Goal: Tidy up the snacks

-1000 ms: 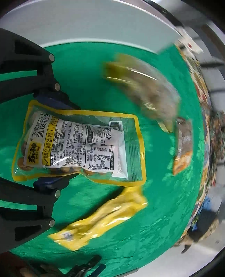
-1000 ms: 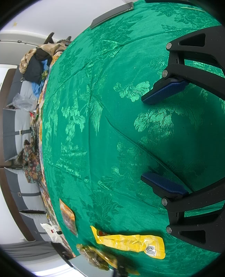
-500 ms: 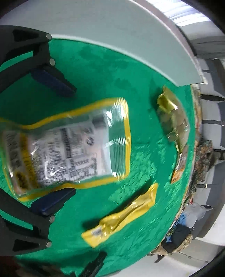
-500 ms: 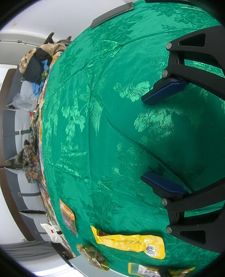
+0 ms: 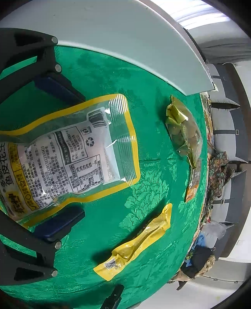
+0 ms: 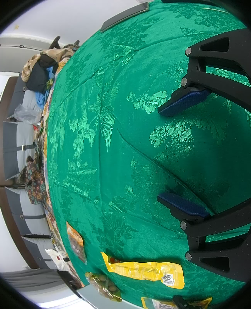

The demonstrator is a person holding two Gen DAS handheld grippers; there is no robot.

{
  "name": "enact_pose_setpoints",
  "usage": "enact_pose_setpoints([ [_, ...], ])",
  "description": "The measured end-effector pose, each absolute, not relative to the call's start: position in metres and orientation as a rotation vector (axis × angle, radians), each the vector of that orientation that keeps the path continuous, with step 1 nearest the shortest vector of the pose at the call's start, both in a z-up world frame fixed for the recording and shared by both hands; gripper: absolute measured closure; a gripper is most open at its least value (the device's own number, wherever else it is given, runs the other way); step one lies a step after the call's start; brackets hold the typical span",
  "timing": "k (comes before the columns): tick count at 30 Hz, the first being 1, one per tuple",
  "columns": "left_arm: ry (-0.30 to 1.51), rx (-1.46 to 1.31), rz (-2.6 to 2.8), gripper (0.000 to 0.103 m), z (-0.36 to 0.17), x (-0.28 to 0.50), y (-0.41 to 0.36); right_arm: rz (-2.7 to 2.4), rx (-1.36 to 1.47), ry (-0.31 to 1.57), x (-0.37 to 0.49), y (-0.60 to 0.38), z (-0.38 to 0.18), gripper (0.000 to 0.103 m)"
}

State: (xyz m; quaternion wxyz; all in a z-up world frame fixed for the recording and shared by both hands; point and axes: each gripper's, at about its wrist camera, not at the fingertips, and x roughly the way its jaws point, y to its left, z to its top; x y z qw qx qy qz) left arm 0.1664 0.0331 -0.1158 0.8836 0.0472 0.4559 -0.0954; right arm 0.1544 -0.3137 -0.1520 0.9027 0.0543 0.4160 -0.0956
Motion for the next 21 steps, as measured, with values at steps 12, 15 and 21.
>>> enact_pose_setpoints([
  [12, 0.949, 0.098, -0.200, 0.000, -0.1158, 0.1658, 0.0336, -0.197, 0.112, 0.860, 0.1546, -0.3133, -0.1521, 0.018],
  [15, 0.949, 0.098, -0.200, 0.000, -0.1158, 0.1656, 0.0334, -0.197, 0.112, 0.860, 0.1546, -0.3133, -0.1522, 0.018],
  [21, 0.948, 0.098, -0.200, 0.000, -0.1160, 0.1653, 0.0335, -0.197, 0.112, 0.860, 0.1547, -0.3139, -0.1523, 0.018],
])
